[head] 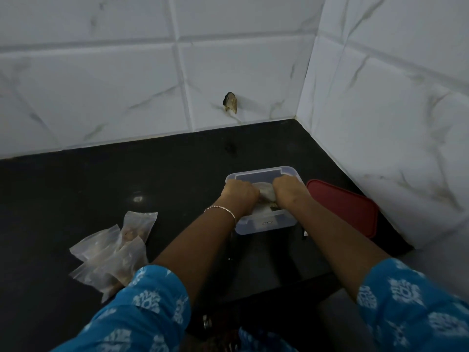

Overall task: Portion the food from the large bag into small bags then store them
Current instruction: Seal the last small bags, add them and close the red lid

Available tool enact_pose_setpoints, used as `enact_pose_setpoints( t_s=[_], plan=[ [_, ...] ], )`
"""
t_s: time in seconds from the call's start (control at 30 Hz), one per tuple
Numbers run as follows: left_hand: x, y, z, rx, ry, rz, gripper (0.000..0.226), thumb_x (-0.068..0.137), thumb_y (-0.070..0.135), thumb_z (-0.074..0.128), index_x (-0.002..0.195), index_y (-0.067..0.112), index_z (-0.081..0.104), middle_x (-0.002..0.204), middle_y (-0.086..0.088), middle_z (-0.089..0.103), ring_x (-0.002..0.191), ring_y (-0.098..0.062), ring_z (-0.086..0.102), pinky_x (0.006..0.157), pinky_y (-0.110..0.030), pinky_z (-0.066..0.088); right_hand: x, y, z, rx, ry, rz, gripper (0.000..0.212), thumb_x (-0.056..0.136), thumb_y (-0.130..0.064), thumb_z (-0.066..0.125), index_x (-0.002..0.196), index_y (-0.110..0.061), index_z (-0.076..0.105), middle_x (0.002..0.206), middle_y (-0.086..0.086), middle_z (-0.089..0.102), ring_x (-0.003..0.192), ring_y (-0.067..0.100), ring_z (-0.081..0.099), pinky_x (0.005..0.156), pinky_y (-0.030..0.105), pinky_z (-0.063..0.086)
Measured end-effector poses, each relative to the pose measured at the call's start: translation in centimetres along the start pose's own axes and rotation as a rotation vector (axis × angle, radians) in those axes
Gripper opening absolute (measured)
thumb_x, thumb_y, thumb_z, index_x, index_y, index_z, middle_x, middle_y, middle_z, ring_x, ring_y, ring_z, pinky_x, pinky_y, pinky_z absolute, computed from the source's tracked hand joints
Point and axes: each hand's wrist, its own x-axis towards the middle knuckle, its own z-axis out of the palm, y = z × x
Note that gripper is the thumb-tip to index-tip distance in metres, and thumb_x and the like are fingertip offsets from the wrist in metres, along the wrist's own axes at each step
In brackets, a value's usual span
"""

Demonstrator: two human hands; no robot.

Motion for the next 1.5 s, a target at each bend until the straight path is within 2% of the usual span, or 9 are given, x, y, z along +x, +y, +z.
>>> enact_pose_setpoints(
  t_s=[0.17, 0.37, 0.47, 0.67, 0.87, 1.07, 1.23, 1.33, 1.5],
  plan=[
    [-0.4, -0.5, 0.1, -0.174, 0.032, 0.020, 0.022, 0.092, 0.025, 0.054, 0.108, 0.013, 0.064, 0.114, -0.007, 0.063, 0.103, -0.024, 0.062, 0.079, -0.033, 0.048, -1.2, -0.4, -1.7, -0.065, -0.085, -0.036, 0.028, 0.088, -0.016, 0.062, 0.114, -0.003, 0.063, 0.117, 0.017, 0.062, 0.109, 0.033, 0.060, 0.079, 0.034, 0.045],
    [-5.1, -3.5, -0.2, -0.746, 0.637, -0.191, 0.017, 0.084, 0.020, 0.060, 0.100, 0.018, 0.066, 0.089, 0.005, 0.059, 0.085, -0.015, 0.059, 0.075, -0.034, 0.049, -3.6, -3.3, -3.7, -0.004, 0.385, -0.225, 0.017, 0.091, -0.023, 0.060, 0.105, -0.013, 0.056, 0.105, 0.007, 0.055, 0.085, 0.024, 0.060, 0.067, 0.032, 0.044],
    [-9.7, -6.0, 1.5, -0.893, 0.762, -0.376, 0.017, 0.085, 0.020, 0.063, 0.102, 0.020, 0.066, 0.088, 0.007, 0.063, 0.081, -0.010, 0.059, 0.074, -0.028, 0.049, -4.6, -7.1, -3.5, 0.209, 0.413, -0.321, 0.016, 0.092, -0.028, 0.058, 0.103, -0.018, 0.053, 0.100, 0.000, 0.056, 0.084, 0.018, 0.057, 0.069, 0.031, 0.045],
    [-22.3, -9.6, 7.3, -1.103, 0.848, -0.851, 0.018, 0.089, 0.018, 0.064, 0.104, 0.028, 0.063, 0.093, 0.014, 0.064, 0.084, 0.000, 0.061, 0.072, -0.016, 0.049, -6.0, -15.8, 1.4, 0.552, 0.013, -0.626, 0.038, 0.089, -0.033, 0.065, 0.123, -0.019, 0.055, 0.118, -0.004, 0.057, 0.103, 0.012, 0.059, 0.089, 0.032, 0.051],
    [-31.4, -9.2, 13.3, -1.289, 0.893, -1.207, 0.012, 0.087, 0.017, 0.070, 0.098, 0.016, 0.065, 0.091, 0.004, 0.067, 0.082, -0.009, 0.064, 0.072, -0.027, 0.054, -8.0, -21.4, 5.9, 0.830, -0.344, -0.717, 0.039, 0.088, -0.031, 0.069, 0.123, -0.027, 0.053, 0.123, -0.014, 0.051, 0.112, 0.006, 0.054, 0.096, 0.035, 0.051],
    [-32.4, -8.1, 16.3, -1.457, 0.731, -0.987, 0.031, 0.087, 0.016, 0.069, 0.112, 0.032, 0.060, 0.118, 0.003, 0.062, 0.099, -0.011, 0.065, 0.082, -0.028, 0.056, -8.0, -22.9, 8.4, 0.898, -0.331, -0.622, 0.031, 0.084, -0.028, 0.073, 0.106, -0.032, 0.052, 0.108, -0.017, 0.059, 0.108, 0.009, 0.059, 0.093, 0.034, 0.053],
    [-30.6, -8.3, 16.5, -1.491, 0.686, -1.115, 0.016, 0.087, 0.020, 0.070, 0.100, 0.023, 0.062, 0.099, -0.002, 0.069, 0.093, -0.019, 0.068, 0.081, -0.041, 0.057, -8.0, -22.5, 8.1, 0.856, -0.321, -0.640, 0.017, 0.094, -0.022, 0.060, 0.086, -0.034, 0.050, 0.098, -0.006, 0.063, 0.084, 0.005, 0.059, 0.073, 0.029, 0.049],
    [-30.2, -8.3, 15.9, -1.492, 0.753, -1.095, 0.003, 0.092, 0.019, 0.063, 0.092, 0.022, 0.062, 0.094, -0.002, 0.069, 0.091, -0.021, 0.068, 0.074, -0.036, 0.057, -8.0, -21.3, 6.4, 0.906, -0.343, -0.638, 0.013, 0.097, -0.022, 0.054, 0.090, -0.033, 0.050, 0.102, 0.000, 0.061, 0.074, 0.003, 0.053, 0.063, 0.025, 0.044],
    [-28.1, -8.8, 11.7, -1.569, 0.922, -0.949, 0.007, 0.095, 0.013, 0.057, 0.095, 0.020, 0.060, 0.091, 0.001, 0.070, 0.085, -0.008, 0.069, 0.071, -0.024, 0.055, -7.7, -17.1, 1.7, 1.070, -0.229, -0.532, 0.006, 0.098, -0.019, 0.052, 0.103, -0.016, 0.052, 0.105, 0.008, 0.063, 0.095, 0.034, 0.064, 0.079, 0.052, 0.054]
  ],
)
